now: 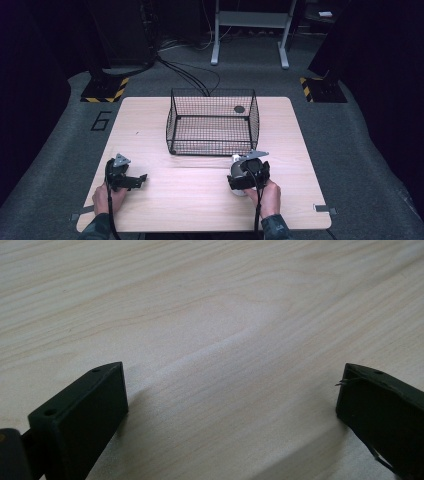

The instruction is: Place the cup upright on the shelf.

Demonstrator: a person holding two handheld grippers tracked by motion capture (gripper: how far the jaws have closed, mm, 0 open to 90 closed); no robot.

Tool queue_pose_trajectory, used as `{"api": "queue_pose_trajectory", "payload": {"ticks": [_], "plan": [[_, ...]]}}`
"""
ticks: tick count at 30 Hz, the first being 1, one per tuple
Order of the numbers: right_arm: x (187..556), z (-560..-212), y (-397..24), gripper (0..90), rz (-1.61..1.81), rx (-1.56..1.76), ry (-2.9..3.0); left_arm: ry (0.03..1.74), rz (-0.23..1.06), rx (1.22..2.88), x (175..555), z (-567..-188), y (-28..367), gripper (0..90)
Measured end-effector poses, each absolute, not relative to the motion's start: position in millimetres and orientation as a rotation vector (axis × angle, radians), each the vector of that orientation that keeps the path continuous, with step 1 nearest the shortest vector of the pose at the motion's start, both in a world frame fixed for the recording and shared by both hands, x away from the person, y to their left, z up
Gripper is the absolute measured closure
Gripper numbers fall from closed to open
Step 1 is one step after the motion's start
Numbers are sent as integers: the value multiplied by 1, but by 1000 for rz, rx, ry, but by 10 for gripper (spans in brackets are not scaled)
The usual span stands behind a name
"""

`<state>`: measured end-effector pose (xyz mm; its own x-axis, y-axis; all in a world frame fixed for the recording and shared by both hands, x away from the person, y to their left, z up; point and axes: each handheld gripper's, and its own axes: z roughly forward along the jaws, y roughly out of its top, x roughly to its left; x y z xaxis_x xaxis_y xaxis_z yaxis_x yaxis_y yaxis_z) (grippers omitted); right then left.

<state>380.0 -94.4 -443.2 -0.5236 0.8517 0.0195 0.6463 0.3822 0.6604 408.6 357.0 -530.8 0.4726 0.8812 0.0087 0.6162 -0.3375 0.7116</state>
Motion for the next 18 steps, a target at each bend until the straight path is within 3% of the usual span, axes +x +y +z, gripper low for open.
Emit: {"api": "queue_pose_trajectory", "payload": {"ticks": [18], "plan": [[385, -421, -92, 55, 915, 1275, 2347, 1236, 536, 2063, 409, -532, 357, 1]]}}
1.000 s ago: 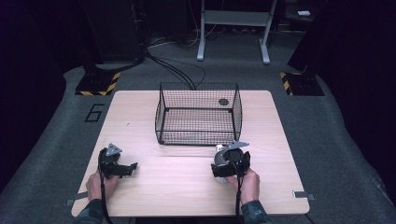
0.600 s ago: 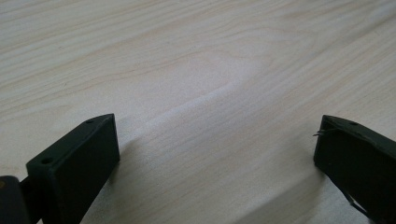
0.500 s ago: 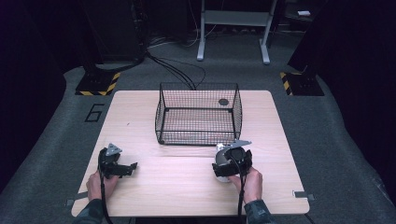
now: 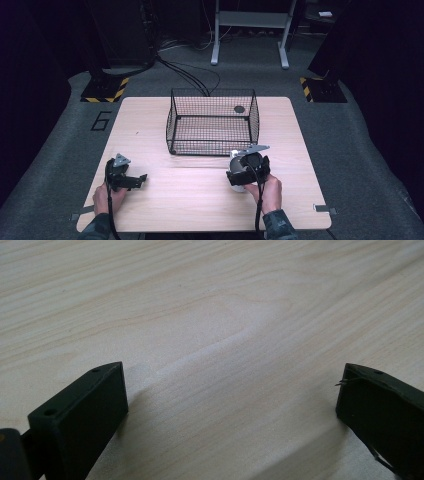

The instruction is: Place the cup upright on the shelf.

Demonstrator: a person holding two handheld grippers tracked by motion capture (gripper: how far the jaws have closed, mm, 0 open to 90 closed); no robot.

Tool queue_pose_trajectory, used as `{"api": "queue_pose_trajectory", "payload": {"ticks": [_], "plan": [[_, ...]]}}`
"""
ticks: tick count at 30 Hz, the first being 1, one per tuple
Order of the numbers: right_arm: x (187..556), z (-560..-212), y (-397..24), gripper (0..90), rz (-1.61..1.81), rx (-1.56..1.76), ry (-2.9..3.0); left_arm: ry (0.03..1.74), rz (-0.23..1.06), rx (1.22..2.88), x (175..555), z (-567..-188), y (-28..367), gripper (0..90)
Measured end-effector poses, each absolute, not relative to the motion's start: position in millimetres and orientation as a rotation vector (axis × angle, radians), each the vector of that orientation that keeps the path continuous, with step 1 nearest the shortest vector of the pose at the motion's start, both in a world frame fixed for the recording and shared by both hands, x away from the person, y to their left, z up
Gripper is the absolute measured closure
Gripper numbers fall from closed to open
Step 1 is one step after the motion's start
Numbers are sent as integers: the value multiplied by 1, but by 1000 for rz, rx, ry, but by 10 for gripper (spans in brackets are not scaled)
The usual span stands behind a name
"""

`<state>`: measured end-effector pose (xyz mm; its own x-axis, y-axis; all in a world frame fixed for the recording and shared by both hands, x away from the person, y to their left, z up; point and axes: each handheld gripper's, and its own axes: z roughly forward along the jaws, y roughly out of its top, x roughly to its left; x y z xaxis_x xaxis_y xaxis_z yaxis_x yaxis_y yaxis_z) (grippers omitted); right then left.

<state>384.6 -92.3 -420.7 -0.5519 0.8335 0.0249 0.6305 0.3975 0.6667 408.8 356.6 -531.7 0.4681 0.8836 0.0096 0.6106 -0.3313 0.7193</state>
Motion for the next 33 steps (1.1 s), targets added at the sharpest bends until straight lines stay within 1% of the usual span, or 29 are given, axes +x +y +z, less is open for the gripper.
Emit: {"api": "queue_pose_trajectory", "payload": {"ticks": [33], "plan": [[398, -385, -89, 56, 947, 1220, 2351, 1237, 537, 2059, 409, -532, 356, 0]]}}
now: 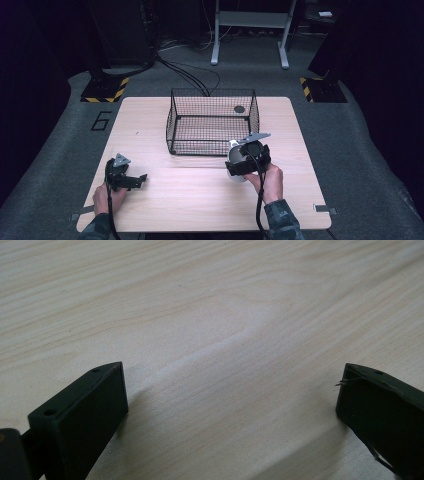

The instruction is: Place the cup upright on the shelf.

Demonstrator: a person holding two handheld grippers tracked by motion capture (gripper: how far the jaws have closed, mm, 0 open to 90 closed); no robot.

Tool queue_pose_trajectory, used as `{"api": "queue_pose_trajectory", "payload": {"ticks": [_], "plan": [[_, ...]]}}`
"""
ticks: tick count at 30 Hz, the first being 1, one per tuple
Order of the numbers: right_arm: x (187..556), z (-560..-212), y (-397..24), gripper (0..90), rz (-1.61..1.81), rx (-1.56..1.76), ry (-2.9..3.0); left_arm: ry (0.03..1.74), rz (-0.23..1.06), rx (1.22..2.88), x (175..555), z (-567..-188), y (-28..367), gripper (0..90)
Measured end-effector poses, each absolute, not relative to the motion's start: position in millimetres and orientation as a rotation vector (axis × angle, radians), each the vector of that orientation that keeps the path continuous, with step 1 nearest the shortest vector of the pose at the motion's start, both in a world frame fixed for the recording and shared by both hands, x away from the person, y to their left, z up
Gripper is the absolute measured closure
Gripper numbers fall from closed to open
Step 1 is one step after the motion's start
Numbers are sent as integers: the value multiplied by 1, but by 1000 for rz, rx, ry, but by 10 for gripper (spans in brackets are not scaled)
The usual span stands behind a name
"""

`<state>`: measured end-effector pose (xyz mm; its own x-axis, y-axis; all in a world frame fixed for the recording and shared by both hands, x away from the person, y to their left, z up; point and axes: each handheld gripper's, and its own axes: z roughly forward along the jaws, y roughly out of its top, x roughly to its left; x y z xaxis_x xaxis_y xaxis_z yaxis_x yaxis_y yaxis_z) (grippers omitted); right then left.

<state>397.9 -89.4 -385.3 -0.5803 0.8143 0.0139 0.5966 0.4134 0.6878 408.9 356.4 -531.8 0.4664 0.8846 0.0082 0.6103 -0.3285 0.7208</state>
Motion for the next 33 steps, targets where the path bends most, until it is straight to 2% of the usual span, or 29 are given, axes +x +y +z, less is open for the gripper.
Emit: {"api": "queue_pose_trajectory", "payload": {"ticks": [33], "plan": [[423, -339, -82, 56, 963, 1121, 2332, 1234, 535, 2059, 409, -532, 357, 0]]}}
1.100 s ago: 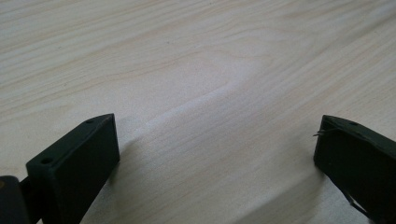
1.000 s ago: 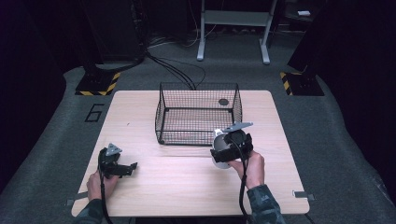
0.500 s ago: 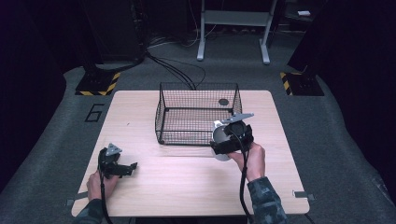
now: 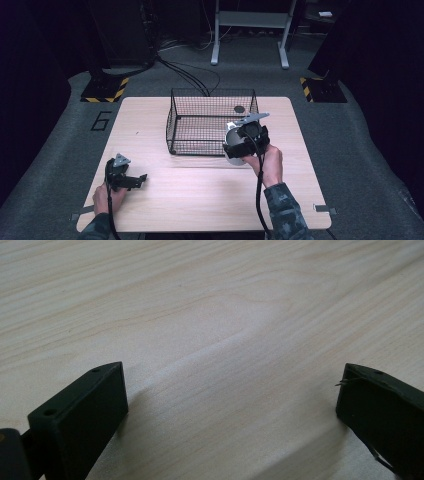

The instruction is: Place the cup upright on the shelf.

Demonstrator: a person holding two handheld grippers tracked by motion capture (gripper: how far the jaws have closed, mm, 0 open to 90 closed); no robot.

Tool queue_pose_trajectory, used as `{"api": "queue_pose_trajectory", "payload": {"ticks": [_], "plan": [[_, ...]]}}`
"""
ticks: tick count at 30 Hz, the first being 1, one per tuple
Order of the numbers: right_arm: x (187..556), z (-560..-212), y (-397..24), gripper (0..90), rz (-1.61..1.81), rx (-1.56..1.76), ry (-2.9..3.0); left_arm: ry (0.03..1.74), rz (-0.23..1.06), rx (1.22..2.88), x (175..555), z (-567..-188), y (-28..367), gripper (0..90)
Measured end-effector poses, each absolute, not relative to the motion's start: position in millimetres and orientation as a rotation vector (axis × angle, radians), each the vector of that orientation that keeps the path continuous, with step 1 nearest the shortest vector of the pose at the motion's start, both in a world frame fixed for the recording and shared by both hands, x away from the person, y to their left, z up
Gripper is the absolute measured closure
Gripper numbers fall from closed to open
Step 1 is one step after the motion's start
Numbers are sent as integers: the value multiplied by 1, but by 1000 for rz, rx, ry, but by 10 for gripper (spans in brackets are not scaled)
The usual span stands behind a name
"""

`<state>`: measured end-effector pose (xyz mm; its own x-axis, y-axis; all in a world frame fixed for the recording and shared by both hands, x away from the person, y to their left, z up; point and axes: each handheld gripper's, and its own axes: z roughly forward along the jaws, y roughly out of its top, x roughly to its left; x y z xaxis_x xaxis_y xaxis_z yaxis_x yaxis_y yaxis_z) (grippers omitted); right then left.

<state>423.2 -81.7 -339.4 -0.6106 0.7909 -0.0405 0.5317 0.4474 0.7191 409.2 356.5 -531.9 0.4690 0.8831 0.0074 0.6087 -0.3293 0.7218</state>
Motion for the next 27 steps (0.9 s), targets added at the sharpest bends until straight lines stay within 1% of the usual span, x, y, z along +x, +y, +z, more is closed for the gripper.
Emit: {"api": "queue_pose_trajectory", "payload": {"ticks": [27], "plan": [[447, -311, -68, 56, 979, 1059, 2325, 1231, 538, 2058, 409, -532, 357, 0]]}}
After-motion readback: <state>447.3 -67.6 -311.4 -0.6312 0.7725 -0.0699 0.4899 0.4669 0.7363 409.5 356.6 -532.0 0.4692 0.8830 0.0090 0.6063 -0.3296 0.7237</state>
